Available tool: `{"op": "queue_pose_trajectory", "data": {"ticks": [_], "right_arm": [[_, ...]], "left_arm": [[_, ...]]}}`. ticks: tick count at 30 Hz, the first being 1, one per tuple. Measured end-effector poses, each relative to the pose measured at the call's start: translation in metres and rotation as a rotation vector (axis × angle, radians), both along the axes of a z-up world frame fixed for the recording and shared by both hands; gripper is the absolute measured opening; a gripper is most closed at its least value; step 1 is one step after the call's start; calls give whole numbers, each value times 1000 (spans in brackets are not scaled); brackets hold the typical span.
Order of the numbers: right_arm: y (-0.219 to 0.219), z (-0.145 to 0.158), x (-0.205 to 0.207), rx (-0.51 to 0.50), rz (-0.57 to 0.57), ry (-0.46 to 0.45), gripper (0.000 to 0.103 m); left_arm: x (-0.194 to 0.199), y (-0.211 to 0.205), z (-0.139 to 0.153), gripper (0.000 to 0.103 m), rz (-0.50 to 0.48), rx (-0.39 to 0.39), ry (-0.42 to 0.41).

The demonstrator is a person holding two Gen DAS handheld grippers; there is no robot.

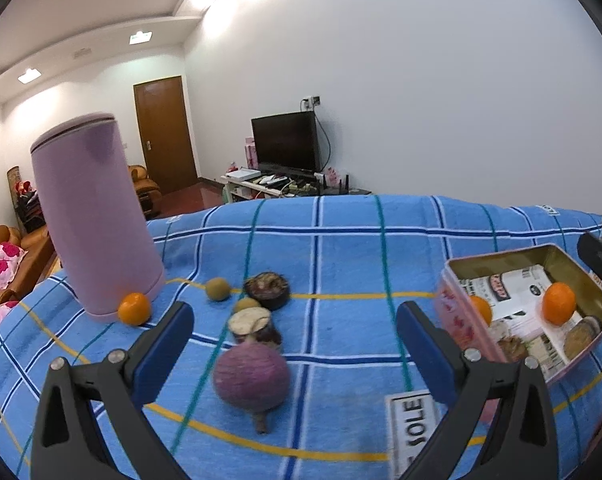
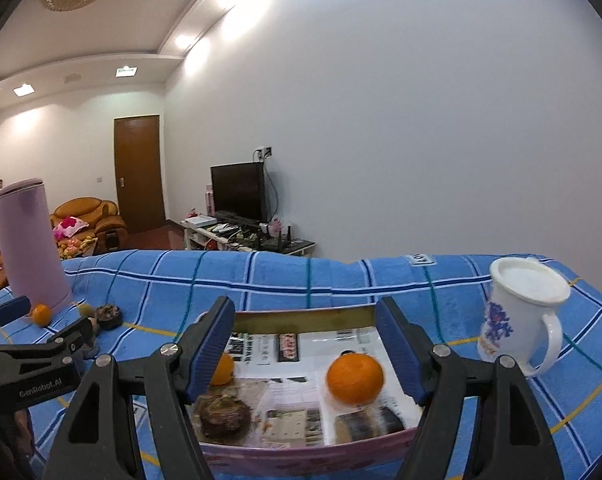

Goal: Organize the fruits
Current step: 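Move the right gripper to the purple turnip and grasp it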

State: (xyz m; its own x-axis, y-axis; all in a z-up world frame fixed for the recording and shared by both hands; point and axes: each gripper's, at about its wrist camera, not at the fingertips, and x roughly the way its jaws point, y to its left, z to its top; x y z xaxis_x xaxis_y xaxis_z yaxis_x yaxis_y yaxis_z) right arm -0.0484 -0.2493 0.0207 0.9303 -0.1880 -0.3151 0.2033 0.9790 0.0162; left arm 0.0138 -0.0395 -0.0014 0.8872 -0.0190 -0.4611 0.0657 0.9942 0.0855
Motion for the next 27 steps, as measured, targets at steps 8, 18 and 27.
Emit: {"op": "queue_pose_trajectory", "data": {"ticks": [8,18,27], "right_arm": [[29,-3,5,16,44,41,74],[83,-8,21,61,125,96,74],[128,-16,45,99,227,174,74]], "left_arm": [[9,33,-2,103,31,24,7],[26,77,-2,103,79,30,-7],[52,143,-6,103,216,-41,78]]}}
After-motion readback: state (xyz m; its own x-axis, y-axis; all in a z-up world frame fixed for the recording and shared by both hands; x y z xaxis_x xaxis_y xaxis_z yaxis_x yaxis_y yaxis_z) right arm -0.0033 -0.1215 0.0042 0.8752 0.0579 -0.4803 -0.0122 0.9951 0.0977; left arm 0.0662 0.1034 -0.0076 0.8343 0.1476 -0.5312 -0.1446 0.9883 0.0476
